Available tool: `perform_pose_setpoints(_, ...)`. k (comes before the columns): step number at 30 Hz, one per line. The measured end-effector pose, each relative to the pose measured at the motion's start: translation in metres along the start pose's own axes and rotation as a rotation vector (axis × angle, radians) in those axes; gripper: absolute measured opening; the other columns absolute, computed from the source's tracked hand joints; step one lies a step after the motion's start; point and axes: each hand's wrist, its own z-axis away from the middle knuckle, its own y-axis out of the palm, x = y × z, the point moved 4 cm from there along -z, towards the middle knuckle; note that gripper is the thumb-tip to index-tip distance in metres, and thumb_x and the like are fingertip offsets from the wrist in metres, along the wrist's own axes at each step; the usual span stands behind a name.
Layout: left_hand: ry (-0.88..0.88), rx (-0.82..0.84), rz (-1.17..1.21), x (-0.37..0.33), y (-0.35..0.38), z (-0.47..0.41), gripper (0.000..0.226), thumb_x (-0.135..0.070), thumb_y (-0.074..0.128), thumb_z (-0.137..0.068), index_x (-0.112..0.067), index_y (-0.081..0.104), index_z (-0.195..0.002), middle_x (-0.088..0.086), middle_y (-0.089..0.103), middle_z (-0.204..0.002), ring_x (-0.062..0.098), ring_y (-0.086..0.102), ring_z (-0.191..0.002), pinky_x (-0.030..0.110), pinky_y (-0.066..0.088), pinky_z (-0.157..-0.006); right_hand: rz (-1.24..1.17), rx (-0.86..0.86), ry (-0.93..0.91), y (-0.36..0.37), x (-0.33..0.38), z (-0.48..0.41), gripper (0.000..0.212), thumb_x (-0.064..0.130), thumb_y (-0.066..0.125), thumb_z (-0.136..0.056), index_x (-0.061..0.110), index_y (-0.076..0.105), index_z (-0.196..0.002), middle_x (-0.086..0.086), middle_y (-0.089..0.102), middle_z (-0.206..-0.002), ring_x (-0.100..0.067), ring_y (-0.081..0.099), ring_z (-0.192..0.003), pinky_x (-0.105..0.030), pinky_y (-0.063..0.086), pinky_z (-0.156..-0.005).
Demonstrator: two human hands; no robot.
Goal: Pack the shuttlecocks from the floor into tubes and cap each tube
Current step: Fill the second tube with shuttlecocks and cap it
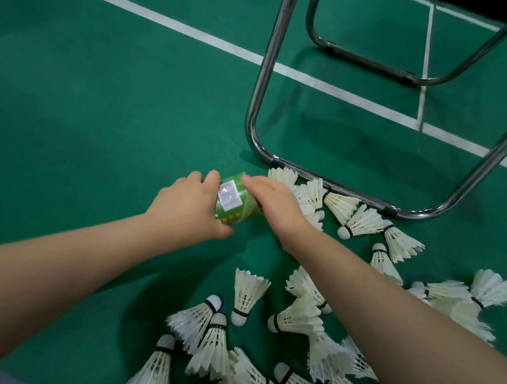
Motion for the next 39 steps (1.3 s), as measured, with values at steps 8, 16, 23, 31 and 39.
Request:
perform_pose_setpoints(8,-0.053,0.056,-0.026,-0.001,0.011,-0.04,0.06,-0.056,0.069,-0.064,-0.018,0.033,-0.095,0.005,0.043,-0.09,0.026,0.049,-0.081,0.038,0.048,-0.069,0.623,-0.2,-0.221,-0.031,-0.008,-0.023,0.027,0.036,0.036,-0.097,0.021,0.055,-0.109,0.002,0.063,-0.093,-0.014,0.056,-0.082,-0.033,0.045,-0.074)
perform_pose_setpoints(16,-0.053,0.074,-0.015,-0.007,0.013,-0.054,0.059,-0.056,0.068,-0.067,-0.017,0.033,-0.094,0.005,0.042,-0.088,0.025,0.048,-0.08,0.035,0.045,-0.064,1.161,-0.261,-0.112,-0.056,-0.006,-0.081,0.058,0.031,0.047,-0.094,0.017,0.023,-0.144,-0.004,0.034,-0.146,-0.024,0.028,-0.134,-0.043,0.025,-0.106)
perform_pose_setpoints(23,-0.05,0.091,-0.027,-0.008,0.018,-0.054,0.061,-0.058,0.068,-0.066,-0.017,0.033,-0.093,0.004,0.042,-0.089,0.025,0.048,-0.081,0.035,0.044,-0.065,1.288,-0.187,0.024,-0.061,-0.015,-0.089,0.035,0.023,0.044,-0.09,0.018,0.049,-0.125,-0.007,0.056,-0.119,-0.027,0.045,-0.113,-0.04,0.031,-0.091)
perform_pose_setpoints(31,-0.052,0.065,-0.002,-0.003,0.01,-0.042,0.062,-0.059,0.069,-0.065,-0.017,0.034,-0.096,0.001,0.04,-0.085,0.023,0.047,-0.078,0.033,0.04,-0.063,0.779,-0.307,-0.139,-0.079,-0.004,-0.059,0.022,0.027,0.04,-0.093,0.013,0.057,-0.099,-0.001,0.056,-0.08,-0.02,0.051,-0.074,-0.033,0.035,-0.069)
perform_pose_setpoints(39,-0.009,-0.005,0.034,-0.003,-0.01,-0.015,0.065,-0.062,0.069,-0.062,-0.019,0.036,-0.098,-0.001,0.041,-0.085,0.021,0.047,-0.079,0.035,0.045,-0.067,0.047,-0.322,-0.251,-0.059,0.01,0.02,0.027,0.021,0.043,-0.097,0.012,0.053,-0.074,0.001,0.05,-0.068,-0.009,0.041,-0.061,-0.023,0.035,-0.055)
